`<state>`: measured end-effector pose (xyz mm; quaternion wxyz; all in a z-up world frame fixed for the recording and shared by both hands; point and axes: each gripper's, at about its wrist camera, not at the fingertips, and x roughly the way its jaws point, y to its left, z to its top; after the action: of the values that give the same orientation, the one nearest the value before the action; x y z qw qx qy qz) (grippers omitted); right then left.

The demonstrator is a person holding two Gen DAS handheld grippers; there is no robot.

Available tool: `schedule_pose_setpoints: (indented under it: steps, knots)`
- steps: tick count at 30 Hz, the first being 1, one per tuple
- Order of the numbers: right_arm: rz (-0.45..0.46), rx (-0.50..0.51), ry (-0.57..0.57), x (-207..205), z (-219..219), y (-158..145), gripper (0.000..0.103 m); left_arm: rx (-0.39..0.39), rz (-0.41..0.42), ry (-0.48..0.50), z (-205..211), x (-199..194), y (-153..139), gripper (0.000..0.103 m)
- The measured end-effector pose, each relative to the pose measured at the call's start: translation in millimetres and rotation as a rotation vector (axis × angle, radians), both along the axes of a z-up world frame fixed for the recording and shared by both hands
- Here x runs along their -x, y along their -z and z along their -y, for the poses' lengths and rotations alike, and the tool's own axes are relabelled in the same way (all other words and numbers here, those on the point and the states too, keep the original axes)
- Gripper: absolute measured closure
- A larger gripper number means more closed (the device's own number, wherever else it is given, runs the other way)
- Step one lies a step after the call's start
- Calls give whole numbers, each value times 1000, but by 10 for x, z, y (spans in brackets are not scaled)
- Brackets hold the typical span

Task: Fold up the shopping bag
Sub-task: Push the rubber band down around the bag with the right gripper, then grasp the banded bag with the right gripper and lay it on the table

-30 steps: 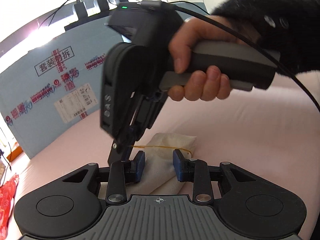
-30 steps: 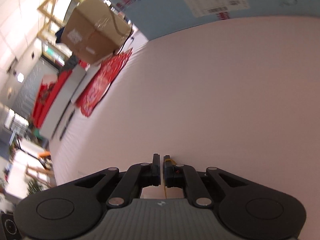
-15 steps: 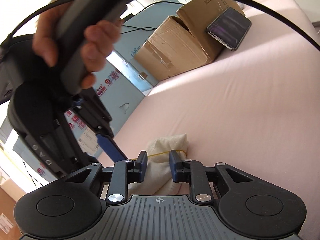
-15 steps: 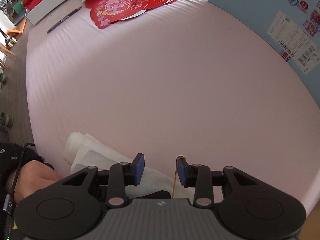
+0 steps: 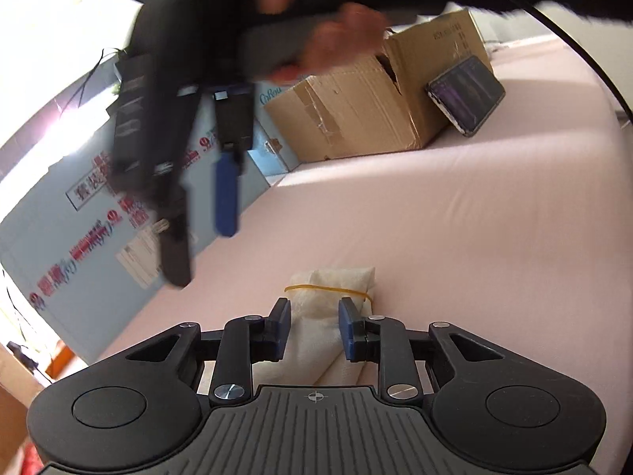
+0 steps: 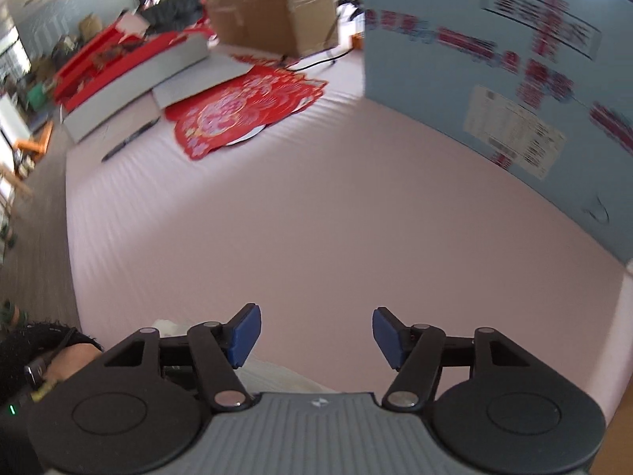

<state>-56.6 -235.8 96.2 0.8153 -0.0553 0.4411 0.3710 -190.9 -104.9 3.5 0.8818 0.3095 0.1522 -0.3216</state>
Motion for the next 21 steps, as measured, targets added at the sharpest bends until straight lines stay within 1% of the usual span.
schedule_pose_setpoints:
  steps: [1,2,4,5,8,9,10,11,12,13,14,15,17,19,20,21]
  knots:
    - [14,-52,15,24,182,113,47,12,-12,1,-25,-23,-13,68]
    - [32,-79,16,33,242,200,47,21,-23,1,-37,-43,-19,67]
    - [93,-114,1,98,412,396,47,33,-35,-6,-45,-58,-26,66]
    - [98,-128,-2,96,439,469,47,39,-40,-16,-44,-55,-29,65]
    - [16,-244,-24,50,462,750,49,66,-74,-50,-73,-45,-45,60]
    - [-25,-283,-24,26,448,864,53,74,-88,-58,-92,-42,-47,60]
    - [-46,-305,-21,25,475,918,57,79,-99,-65,-100,-42,-43,60]
    - [-71,-352,-16,33,518,968,64,82,-107,-68,-103,-43,-40,60]
    - [-97,-398,-12,41,559,1018,77,82,-111,-68,-120,-35,-41,60]
    - [-123,-438,-3,52,591,1065,77,81,-116,-63,-140,-29,-45,60]
    - [-132,-468,13,82,623,1106,82,79,-125,-49,-160,-37,-50,60]
    - [-140,-497,29,115,656,1147,84,75,-138,-17,-197,-62,-61,60]
    - [-164,-556,88,253,752,1203,86,64,-157,54,-270,-110,-86,58]
    - [-164,-576,135,476,825,1181,87,30,-186,216,-400,-182,-130,58]
    - [-163,-584,163,603,856,1176,87,21,-204,265,-439,-216,-151,58]
    - [-162,-585,183,674,869,1181,86,20,-230,293,-453,-263,-174,58]
